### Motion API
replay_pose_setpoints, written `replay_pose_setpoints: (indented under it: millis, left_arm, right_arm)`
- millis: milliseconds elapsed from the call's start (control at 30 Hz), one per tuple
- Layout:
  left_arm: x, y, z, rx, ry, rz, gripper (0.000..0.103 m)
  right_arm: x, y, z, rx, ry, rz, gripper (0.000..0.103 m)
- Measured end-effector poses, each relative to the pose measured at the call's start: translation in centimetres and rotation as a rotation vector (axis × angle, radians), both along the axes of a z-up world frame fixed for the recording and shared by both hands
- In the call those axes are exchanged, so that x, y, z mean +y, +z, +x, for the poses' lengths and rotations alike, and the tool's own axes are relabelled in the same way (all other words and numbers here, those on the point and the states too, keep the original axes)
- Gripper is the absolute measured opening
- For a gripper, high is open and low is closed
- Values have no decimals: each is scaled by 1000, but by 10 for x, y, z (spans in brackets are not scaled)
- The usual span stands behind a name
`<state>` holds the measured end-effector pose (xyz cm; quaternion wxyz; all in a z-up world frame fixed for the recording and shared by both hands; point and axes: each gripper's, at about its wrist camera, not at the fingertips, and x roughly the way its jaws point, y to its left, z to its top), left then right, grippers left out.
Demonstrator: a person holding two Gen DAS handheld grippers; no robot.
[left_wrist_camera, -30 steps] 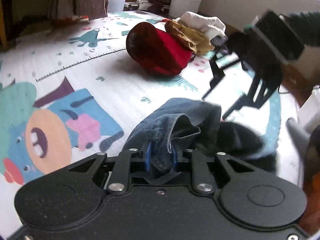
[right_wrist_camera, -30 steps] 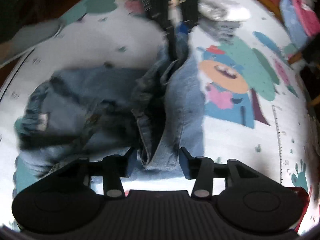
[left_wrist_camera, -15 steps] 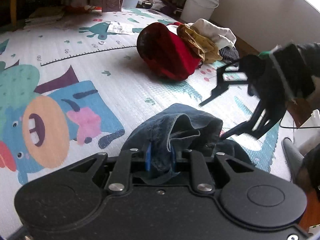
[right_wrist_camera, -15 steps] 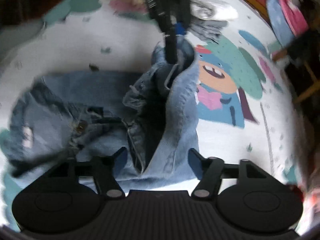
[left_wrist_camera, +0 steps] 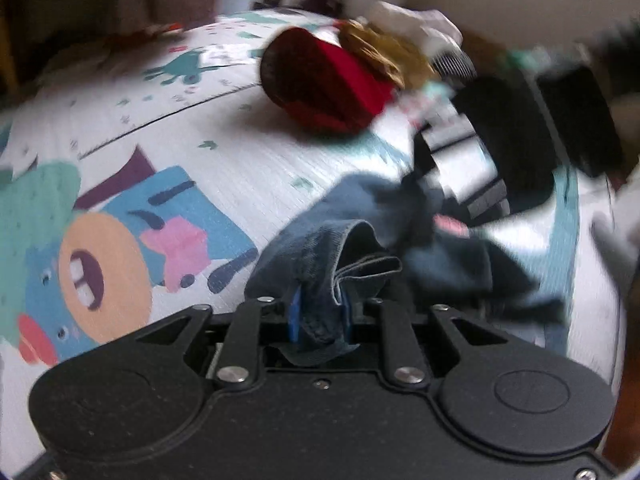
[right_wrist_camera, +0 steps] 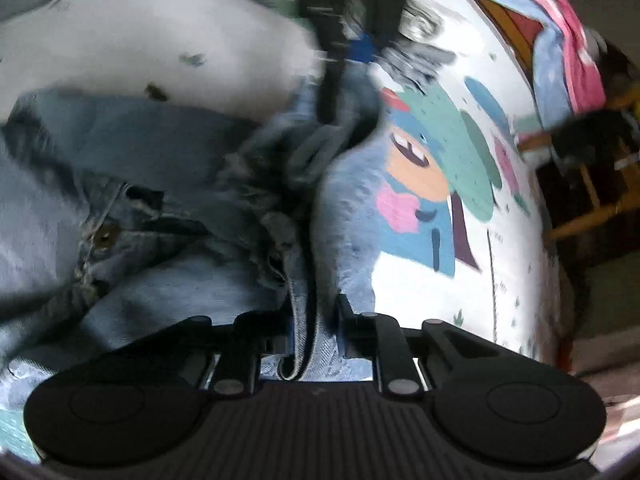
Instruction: Fold clothes
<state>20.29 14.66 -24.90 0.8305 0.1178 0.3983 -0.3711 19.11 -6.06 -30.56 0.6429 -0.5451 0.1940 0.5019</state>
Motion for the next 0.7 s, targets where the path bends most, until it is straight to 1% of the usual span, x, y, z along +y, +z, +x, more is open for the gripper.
replay_pose_setpoints:
  millis: [33,67,100,167,233,267,333,367,500,533,600,667,700]
  left_arm:
    - [-2,0,-4,-15,-23,18,33]
    - [-4,1,-8,-34,-41,30,55]
    - [-6,2,-14,-68,-57,48,60]
    - [-13,3,-31,-175,-116,121,61]
    - [-27,-4,-56,-337,-217,263,61]
    - [-33,-9,-69,-416,-292,341,61]
    - [-42,-28,-91,-545,-443,508,61]
    - [-44,-37,-98,-585,-485,561,61]
    - [-46,-54,-100,-668,-512,659,61]
    - [-44,-56,-100,-677,-531,675,62]
    - [-40,-54,-101,-674,-548,682,64]
    - [-34,-55,-104,-698,-560,700,72]
    - [-32,-57,-106,-714,-565,712,74]
  right_arm:
    - [-1,2,2,3,-6,5,20]
    - [-2,3,3,2,-6,6,20]
    - [-3,3,4,-1,-3,4,20]
    - [-2,2,4,-2,-3,6,20]
    - [-2,1,4,1,-7,10,20]
    - [-2,1,4,3,-8,11,20]
    - [-1,-1,3,0,-4,9,20]
    - [0,-1,3,0,-3,9,20]
    - [1,-1,4,2,-1,9,19]
    - [1,-1,4,2,-1,9,19]
    - [2,-1,3,3,0,9,19]
    - [1,0,4,5,1,10,19]
    - [0,-1,6,4,6,8,20]
